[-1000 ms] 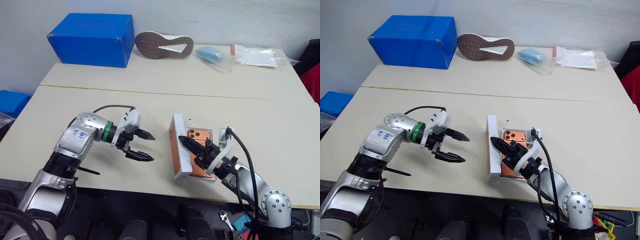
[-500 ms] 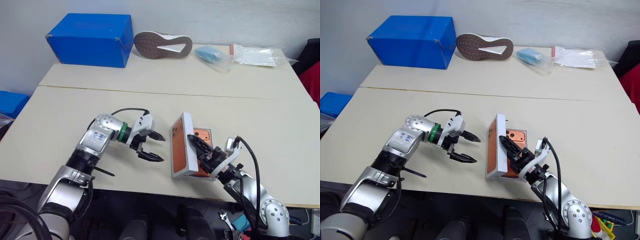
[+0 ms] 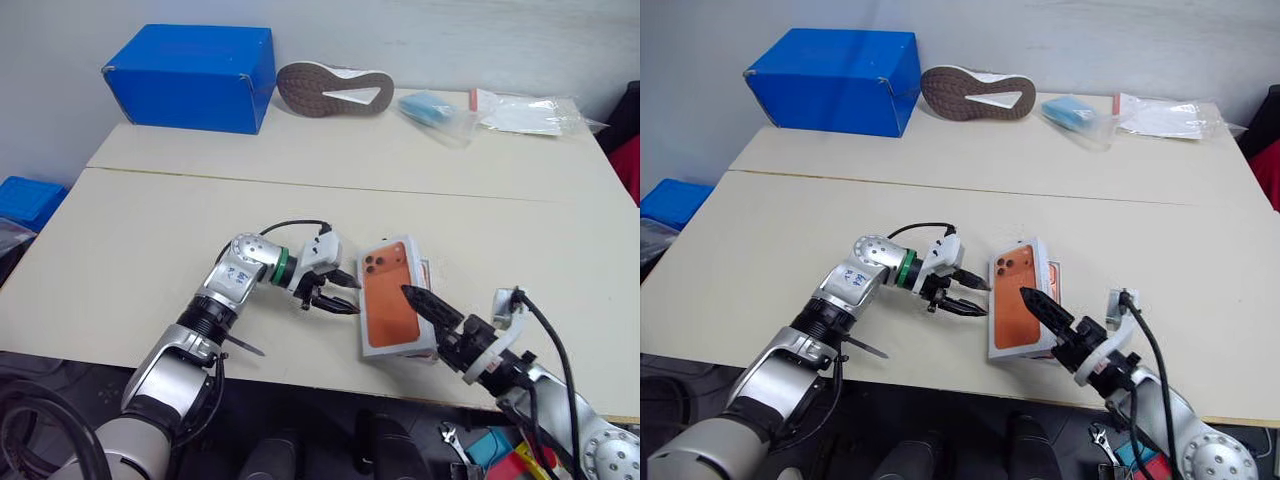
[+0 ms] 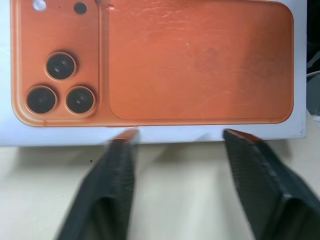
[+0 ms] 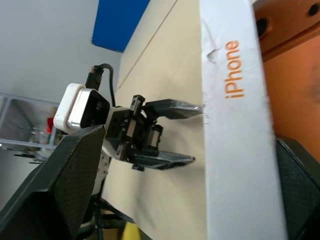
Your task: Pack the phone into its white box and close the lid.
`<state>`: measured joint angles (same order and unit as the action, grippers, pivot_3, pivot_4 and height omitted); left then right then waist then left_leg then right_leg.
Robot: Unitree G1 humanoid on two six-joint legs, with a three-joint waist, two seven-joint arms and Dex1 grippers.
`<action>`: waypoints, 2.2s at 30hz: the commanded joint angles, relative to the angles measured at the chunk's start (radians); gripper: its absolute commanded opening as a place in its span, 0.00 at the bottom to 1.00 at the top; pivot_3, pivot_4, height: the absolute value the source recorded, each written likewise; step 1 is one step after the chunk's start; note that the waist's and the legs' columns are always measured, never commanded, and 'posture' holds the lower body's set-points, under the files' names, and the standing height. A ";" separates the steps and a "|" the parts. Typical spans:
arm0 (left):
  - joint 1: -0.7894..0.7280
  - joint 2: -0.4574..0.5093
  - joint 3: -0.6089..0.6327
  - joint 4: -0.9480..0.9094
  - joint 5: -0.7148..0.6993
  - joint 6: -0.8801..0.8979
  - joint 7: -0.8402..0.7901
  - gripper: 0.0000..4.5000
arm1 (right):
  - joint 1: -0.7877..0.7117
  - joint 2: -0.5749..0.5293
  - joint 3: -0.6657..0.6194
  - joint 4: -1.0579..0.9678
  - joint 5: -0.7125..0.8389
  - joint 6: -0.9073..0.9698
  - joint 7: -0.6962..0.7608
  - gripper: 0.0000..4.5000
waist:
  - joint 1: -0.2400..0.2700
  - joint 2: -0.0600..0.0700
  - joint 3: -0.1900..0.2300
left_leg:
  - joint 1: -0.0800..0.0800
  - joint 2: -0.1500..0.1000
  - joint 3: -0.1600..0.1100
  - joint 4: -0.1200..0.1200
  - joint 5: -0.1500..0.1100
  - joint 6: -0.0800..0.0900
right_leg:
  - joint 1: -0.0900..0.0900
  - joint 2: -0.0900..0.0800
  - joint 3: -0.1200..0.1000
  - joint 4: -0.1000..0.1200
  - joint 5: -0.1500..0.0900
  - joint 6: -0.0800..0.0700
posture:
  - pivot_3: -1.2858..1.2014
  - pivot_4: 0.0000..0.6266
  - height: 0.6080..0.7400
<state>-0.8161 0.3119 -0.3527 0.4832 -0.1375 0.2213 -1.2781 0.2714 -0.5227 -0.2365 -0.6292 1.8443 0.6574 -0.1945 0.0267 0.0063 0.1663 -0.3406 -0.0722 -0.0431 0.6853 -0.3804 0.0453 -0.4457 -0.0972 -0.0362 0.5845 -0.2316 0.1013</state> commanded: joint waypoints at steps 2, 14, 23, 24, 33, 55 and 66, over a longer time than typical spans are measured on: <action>-0.034 -0.018 0.023 0.007 -0.003 -0.024 0.001 0.23 | 0.098 -0.092 -0.130 -0.071 0.034 0.012 0.081 0.99 | 0.002 0.000 0.000 | 0.000 0.000 0.000 0.000 0.000 0.000 | 0.000 0.000 0.000 0.000 0.000 0.000 | 0.52 0.24 1.00; -0.027 0.082 0.049 -0.011 -0.014 0.001 -0.096 0.00 | 0.259 -0.405 -0.291 -0.201 -0.457 0.104 0.473 0.86 | -0.002 -0.002 0.001 | 0.001 0.001 0.002 0.000 -0.001 0.002 | 0.001 0.001 0.001 0.000 0.000 0.001 | 0.52 0.24 1.00; -0.064 0.003 -0.003 0.143 0.094 -0.130 -0.024 0.00 | 0.129 -0.557 0.100 -0.223 -1.089 -0.053 0.743 0.15 | 0.023 -0.004 0.001 | -0.005 -0.002 0.000 0.009 -0.003 0.005 | 0.000 0.003 -0.003 -0.001 0.001 0.002 | 0.52 0.24 1.00; -0.068 -0.008 -0.007 0.155 0.103 -0.146 -0.020 0.00 | 0.117 -0.552 0.124 -0.223 -1.111 -0.058 0.757 0.06 | 0.026 -0.004 0.001 | -0.008 -0.002 -0.002 0.013 -0.004 0.005 | -0.001 0.003 -0.004 -0.001 0.001 0.002 | 0.52 0.24 1.00; -0.095 -0.081 0.008 0.201 0.110 -0.168 0.010 0.00 | 0.113 -0.475 0.178 -0.224 -1.242 -0.073 0.784 0.00 | 0.029 -0.004 0.001 | -0.012 -0.003 -0.003 0.017 -0.004 0.006 | -0.002 0.001 -0.010 -0.002 0.002 0.004 | 0.52 0.24 1.00; -0.120 -0.124 0.029 0.232 0.114 -0.197 0.024 0.00 | 0.138 -0.280 0.177 -0.164 -1.346 -0.115 0.836 0.00 | 0.025 -0.004 0.001 | -0.011 -0.003 -0.002 0.018 -0.004 0.006 | -0.001 0.002 -0.012 0.000 0.003 0.005 | 0.52 0.24 1.00; -0.069 -0.058 0.121 0.127 0.005 -0.064 -0.036 0.00 | -0.025 -0.200 0.050 -0.096 -1.157 0.020 0.697 0.00 | 0.024 -0.004 0.001 | -0.011 -0.003 -0.004 0.020 -0.004 0.005 | -0.001 0.001 -0.010 0.002 0.003 0.005 | 0.52 0.24 1.00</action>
<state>-0.8838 0.2844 -0.2556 0.6524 -0.0981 0.1494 -1.3623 0.2545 -0.7351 -0.1998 -0.7494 0.7249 0.6724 0.5339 0.0506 0.0023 0.1672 -0.3513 -0.0754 -0.0476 0.7050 -0.3846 0.0501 -0.4467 -0.0966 -0.0465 0.5859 -0.2289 0.1064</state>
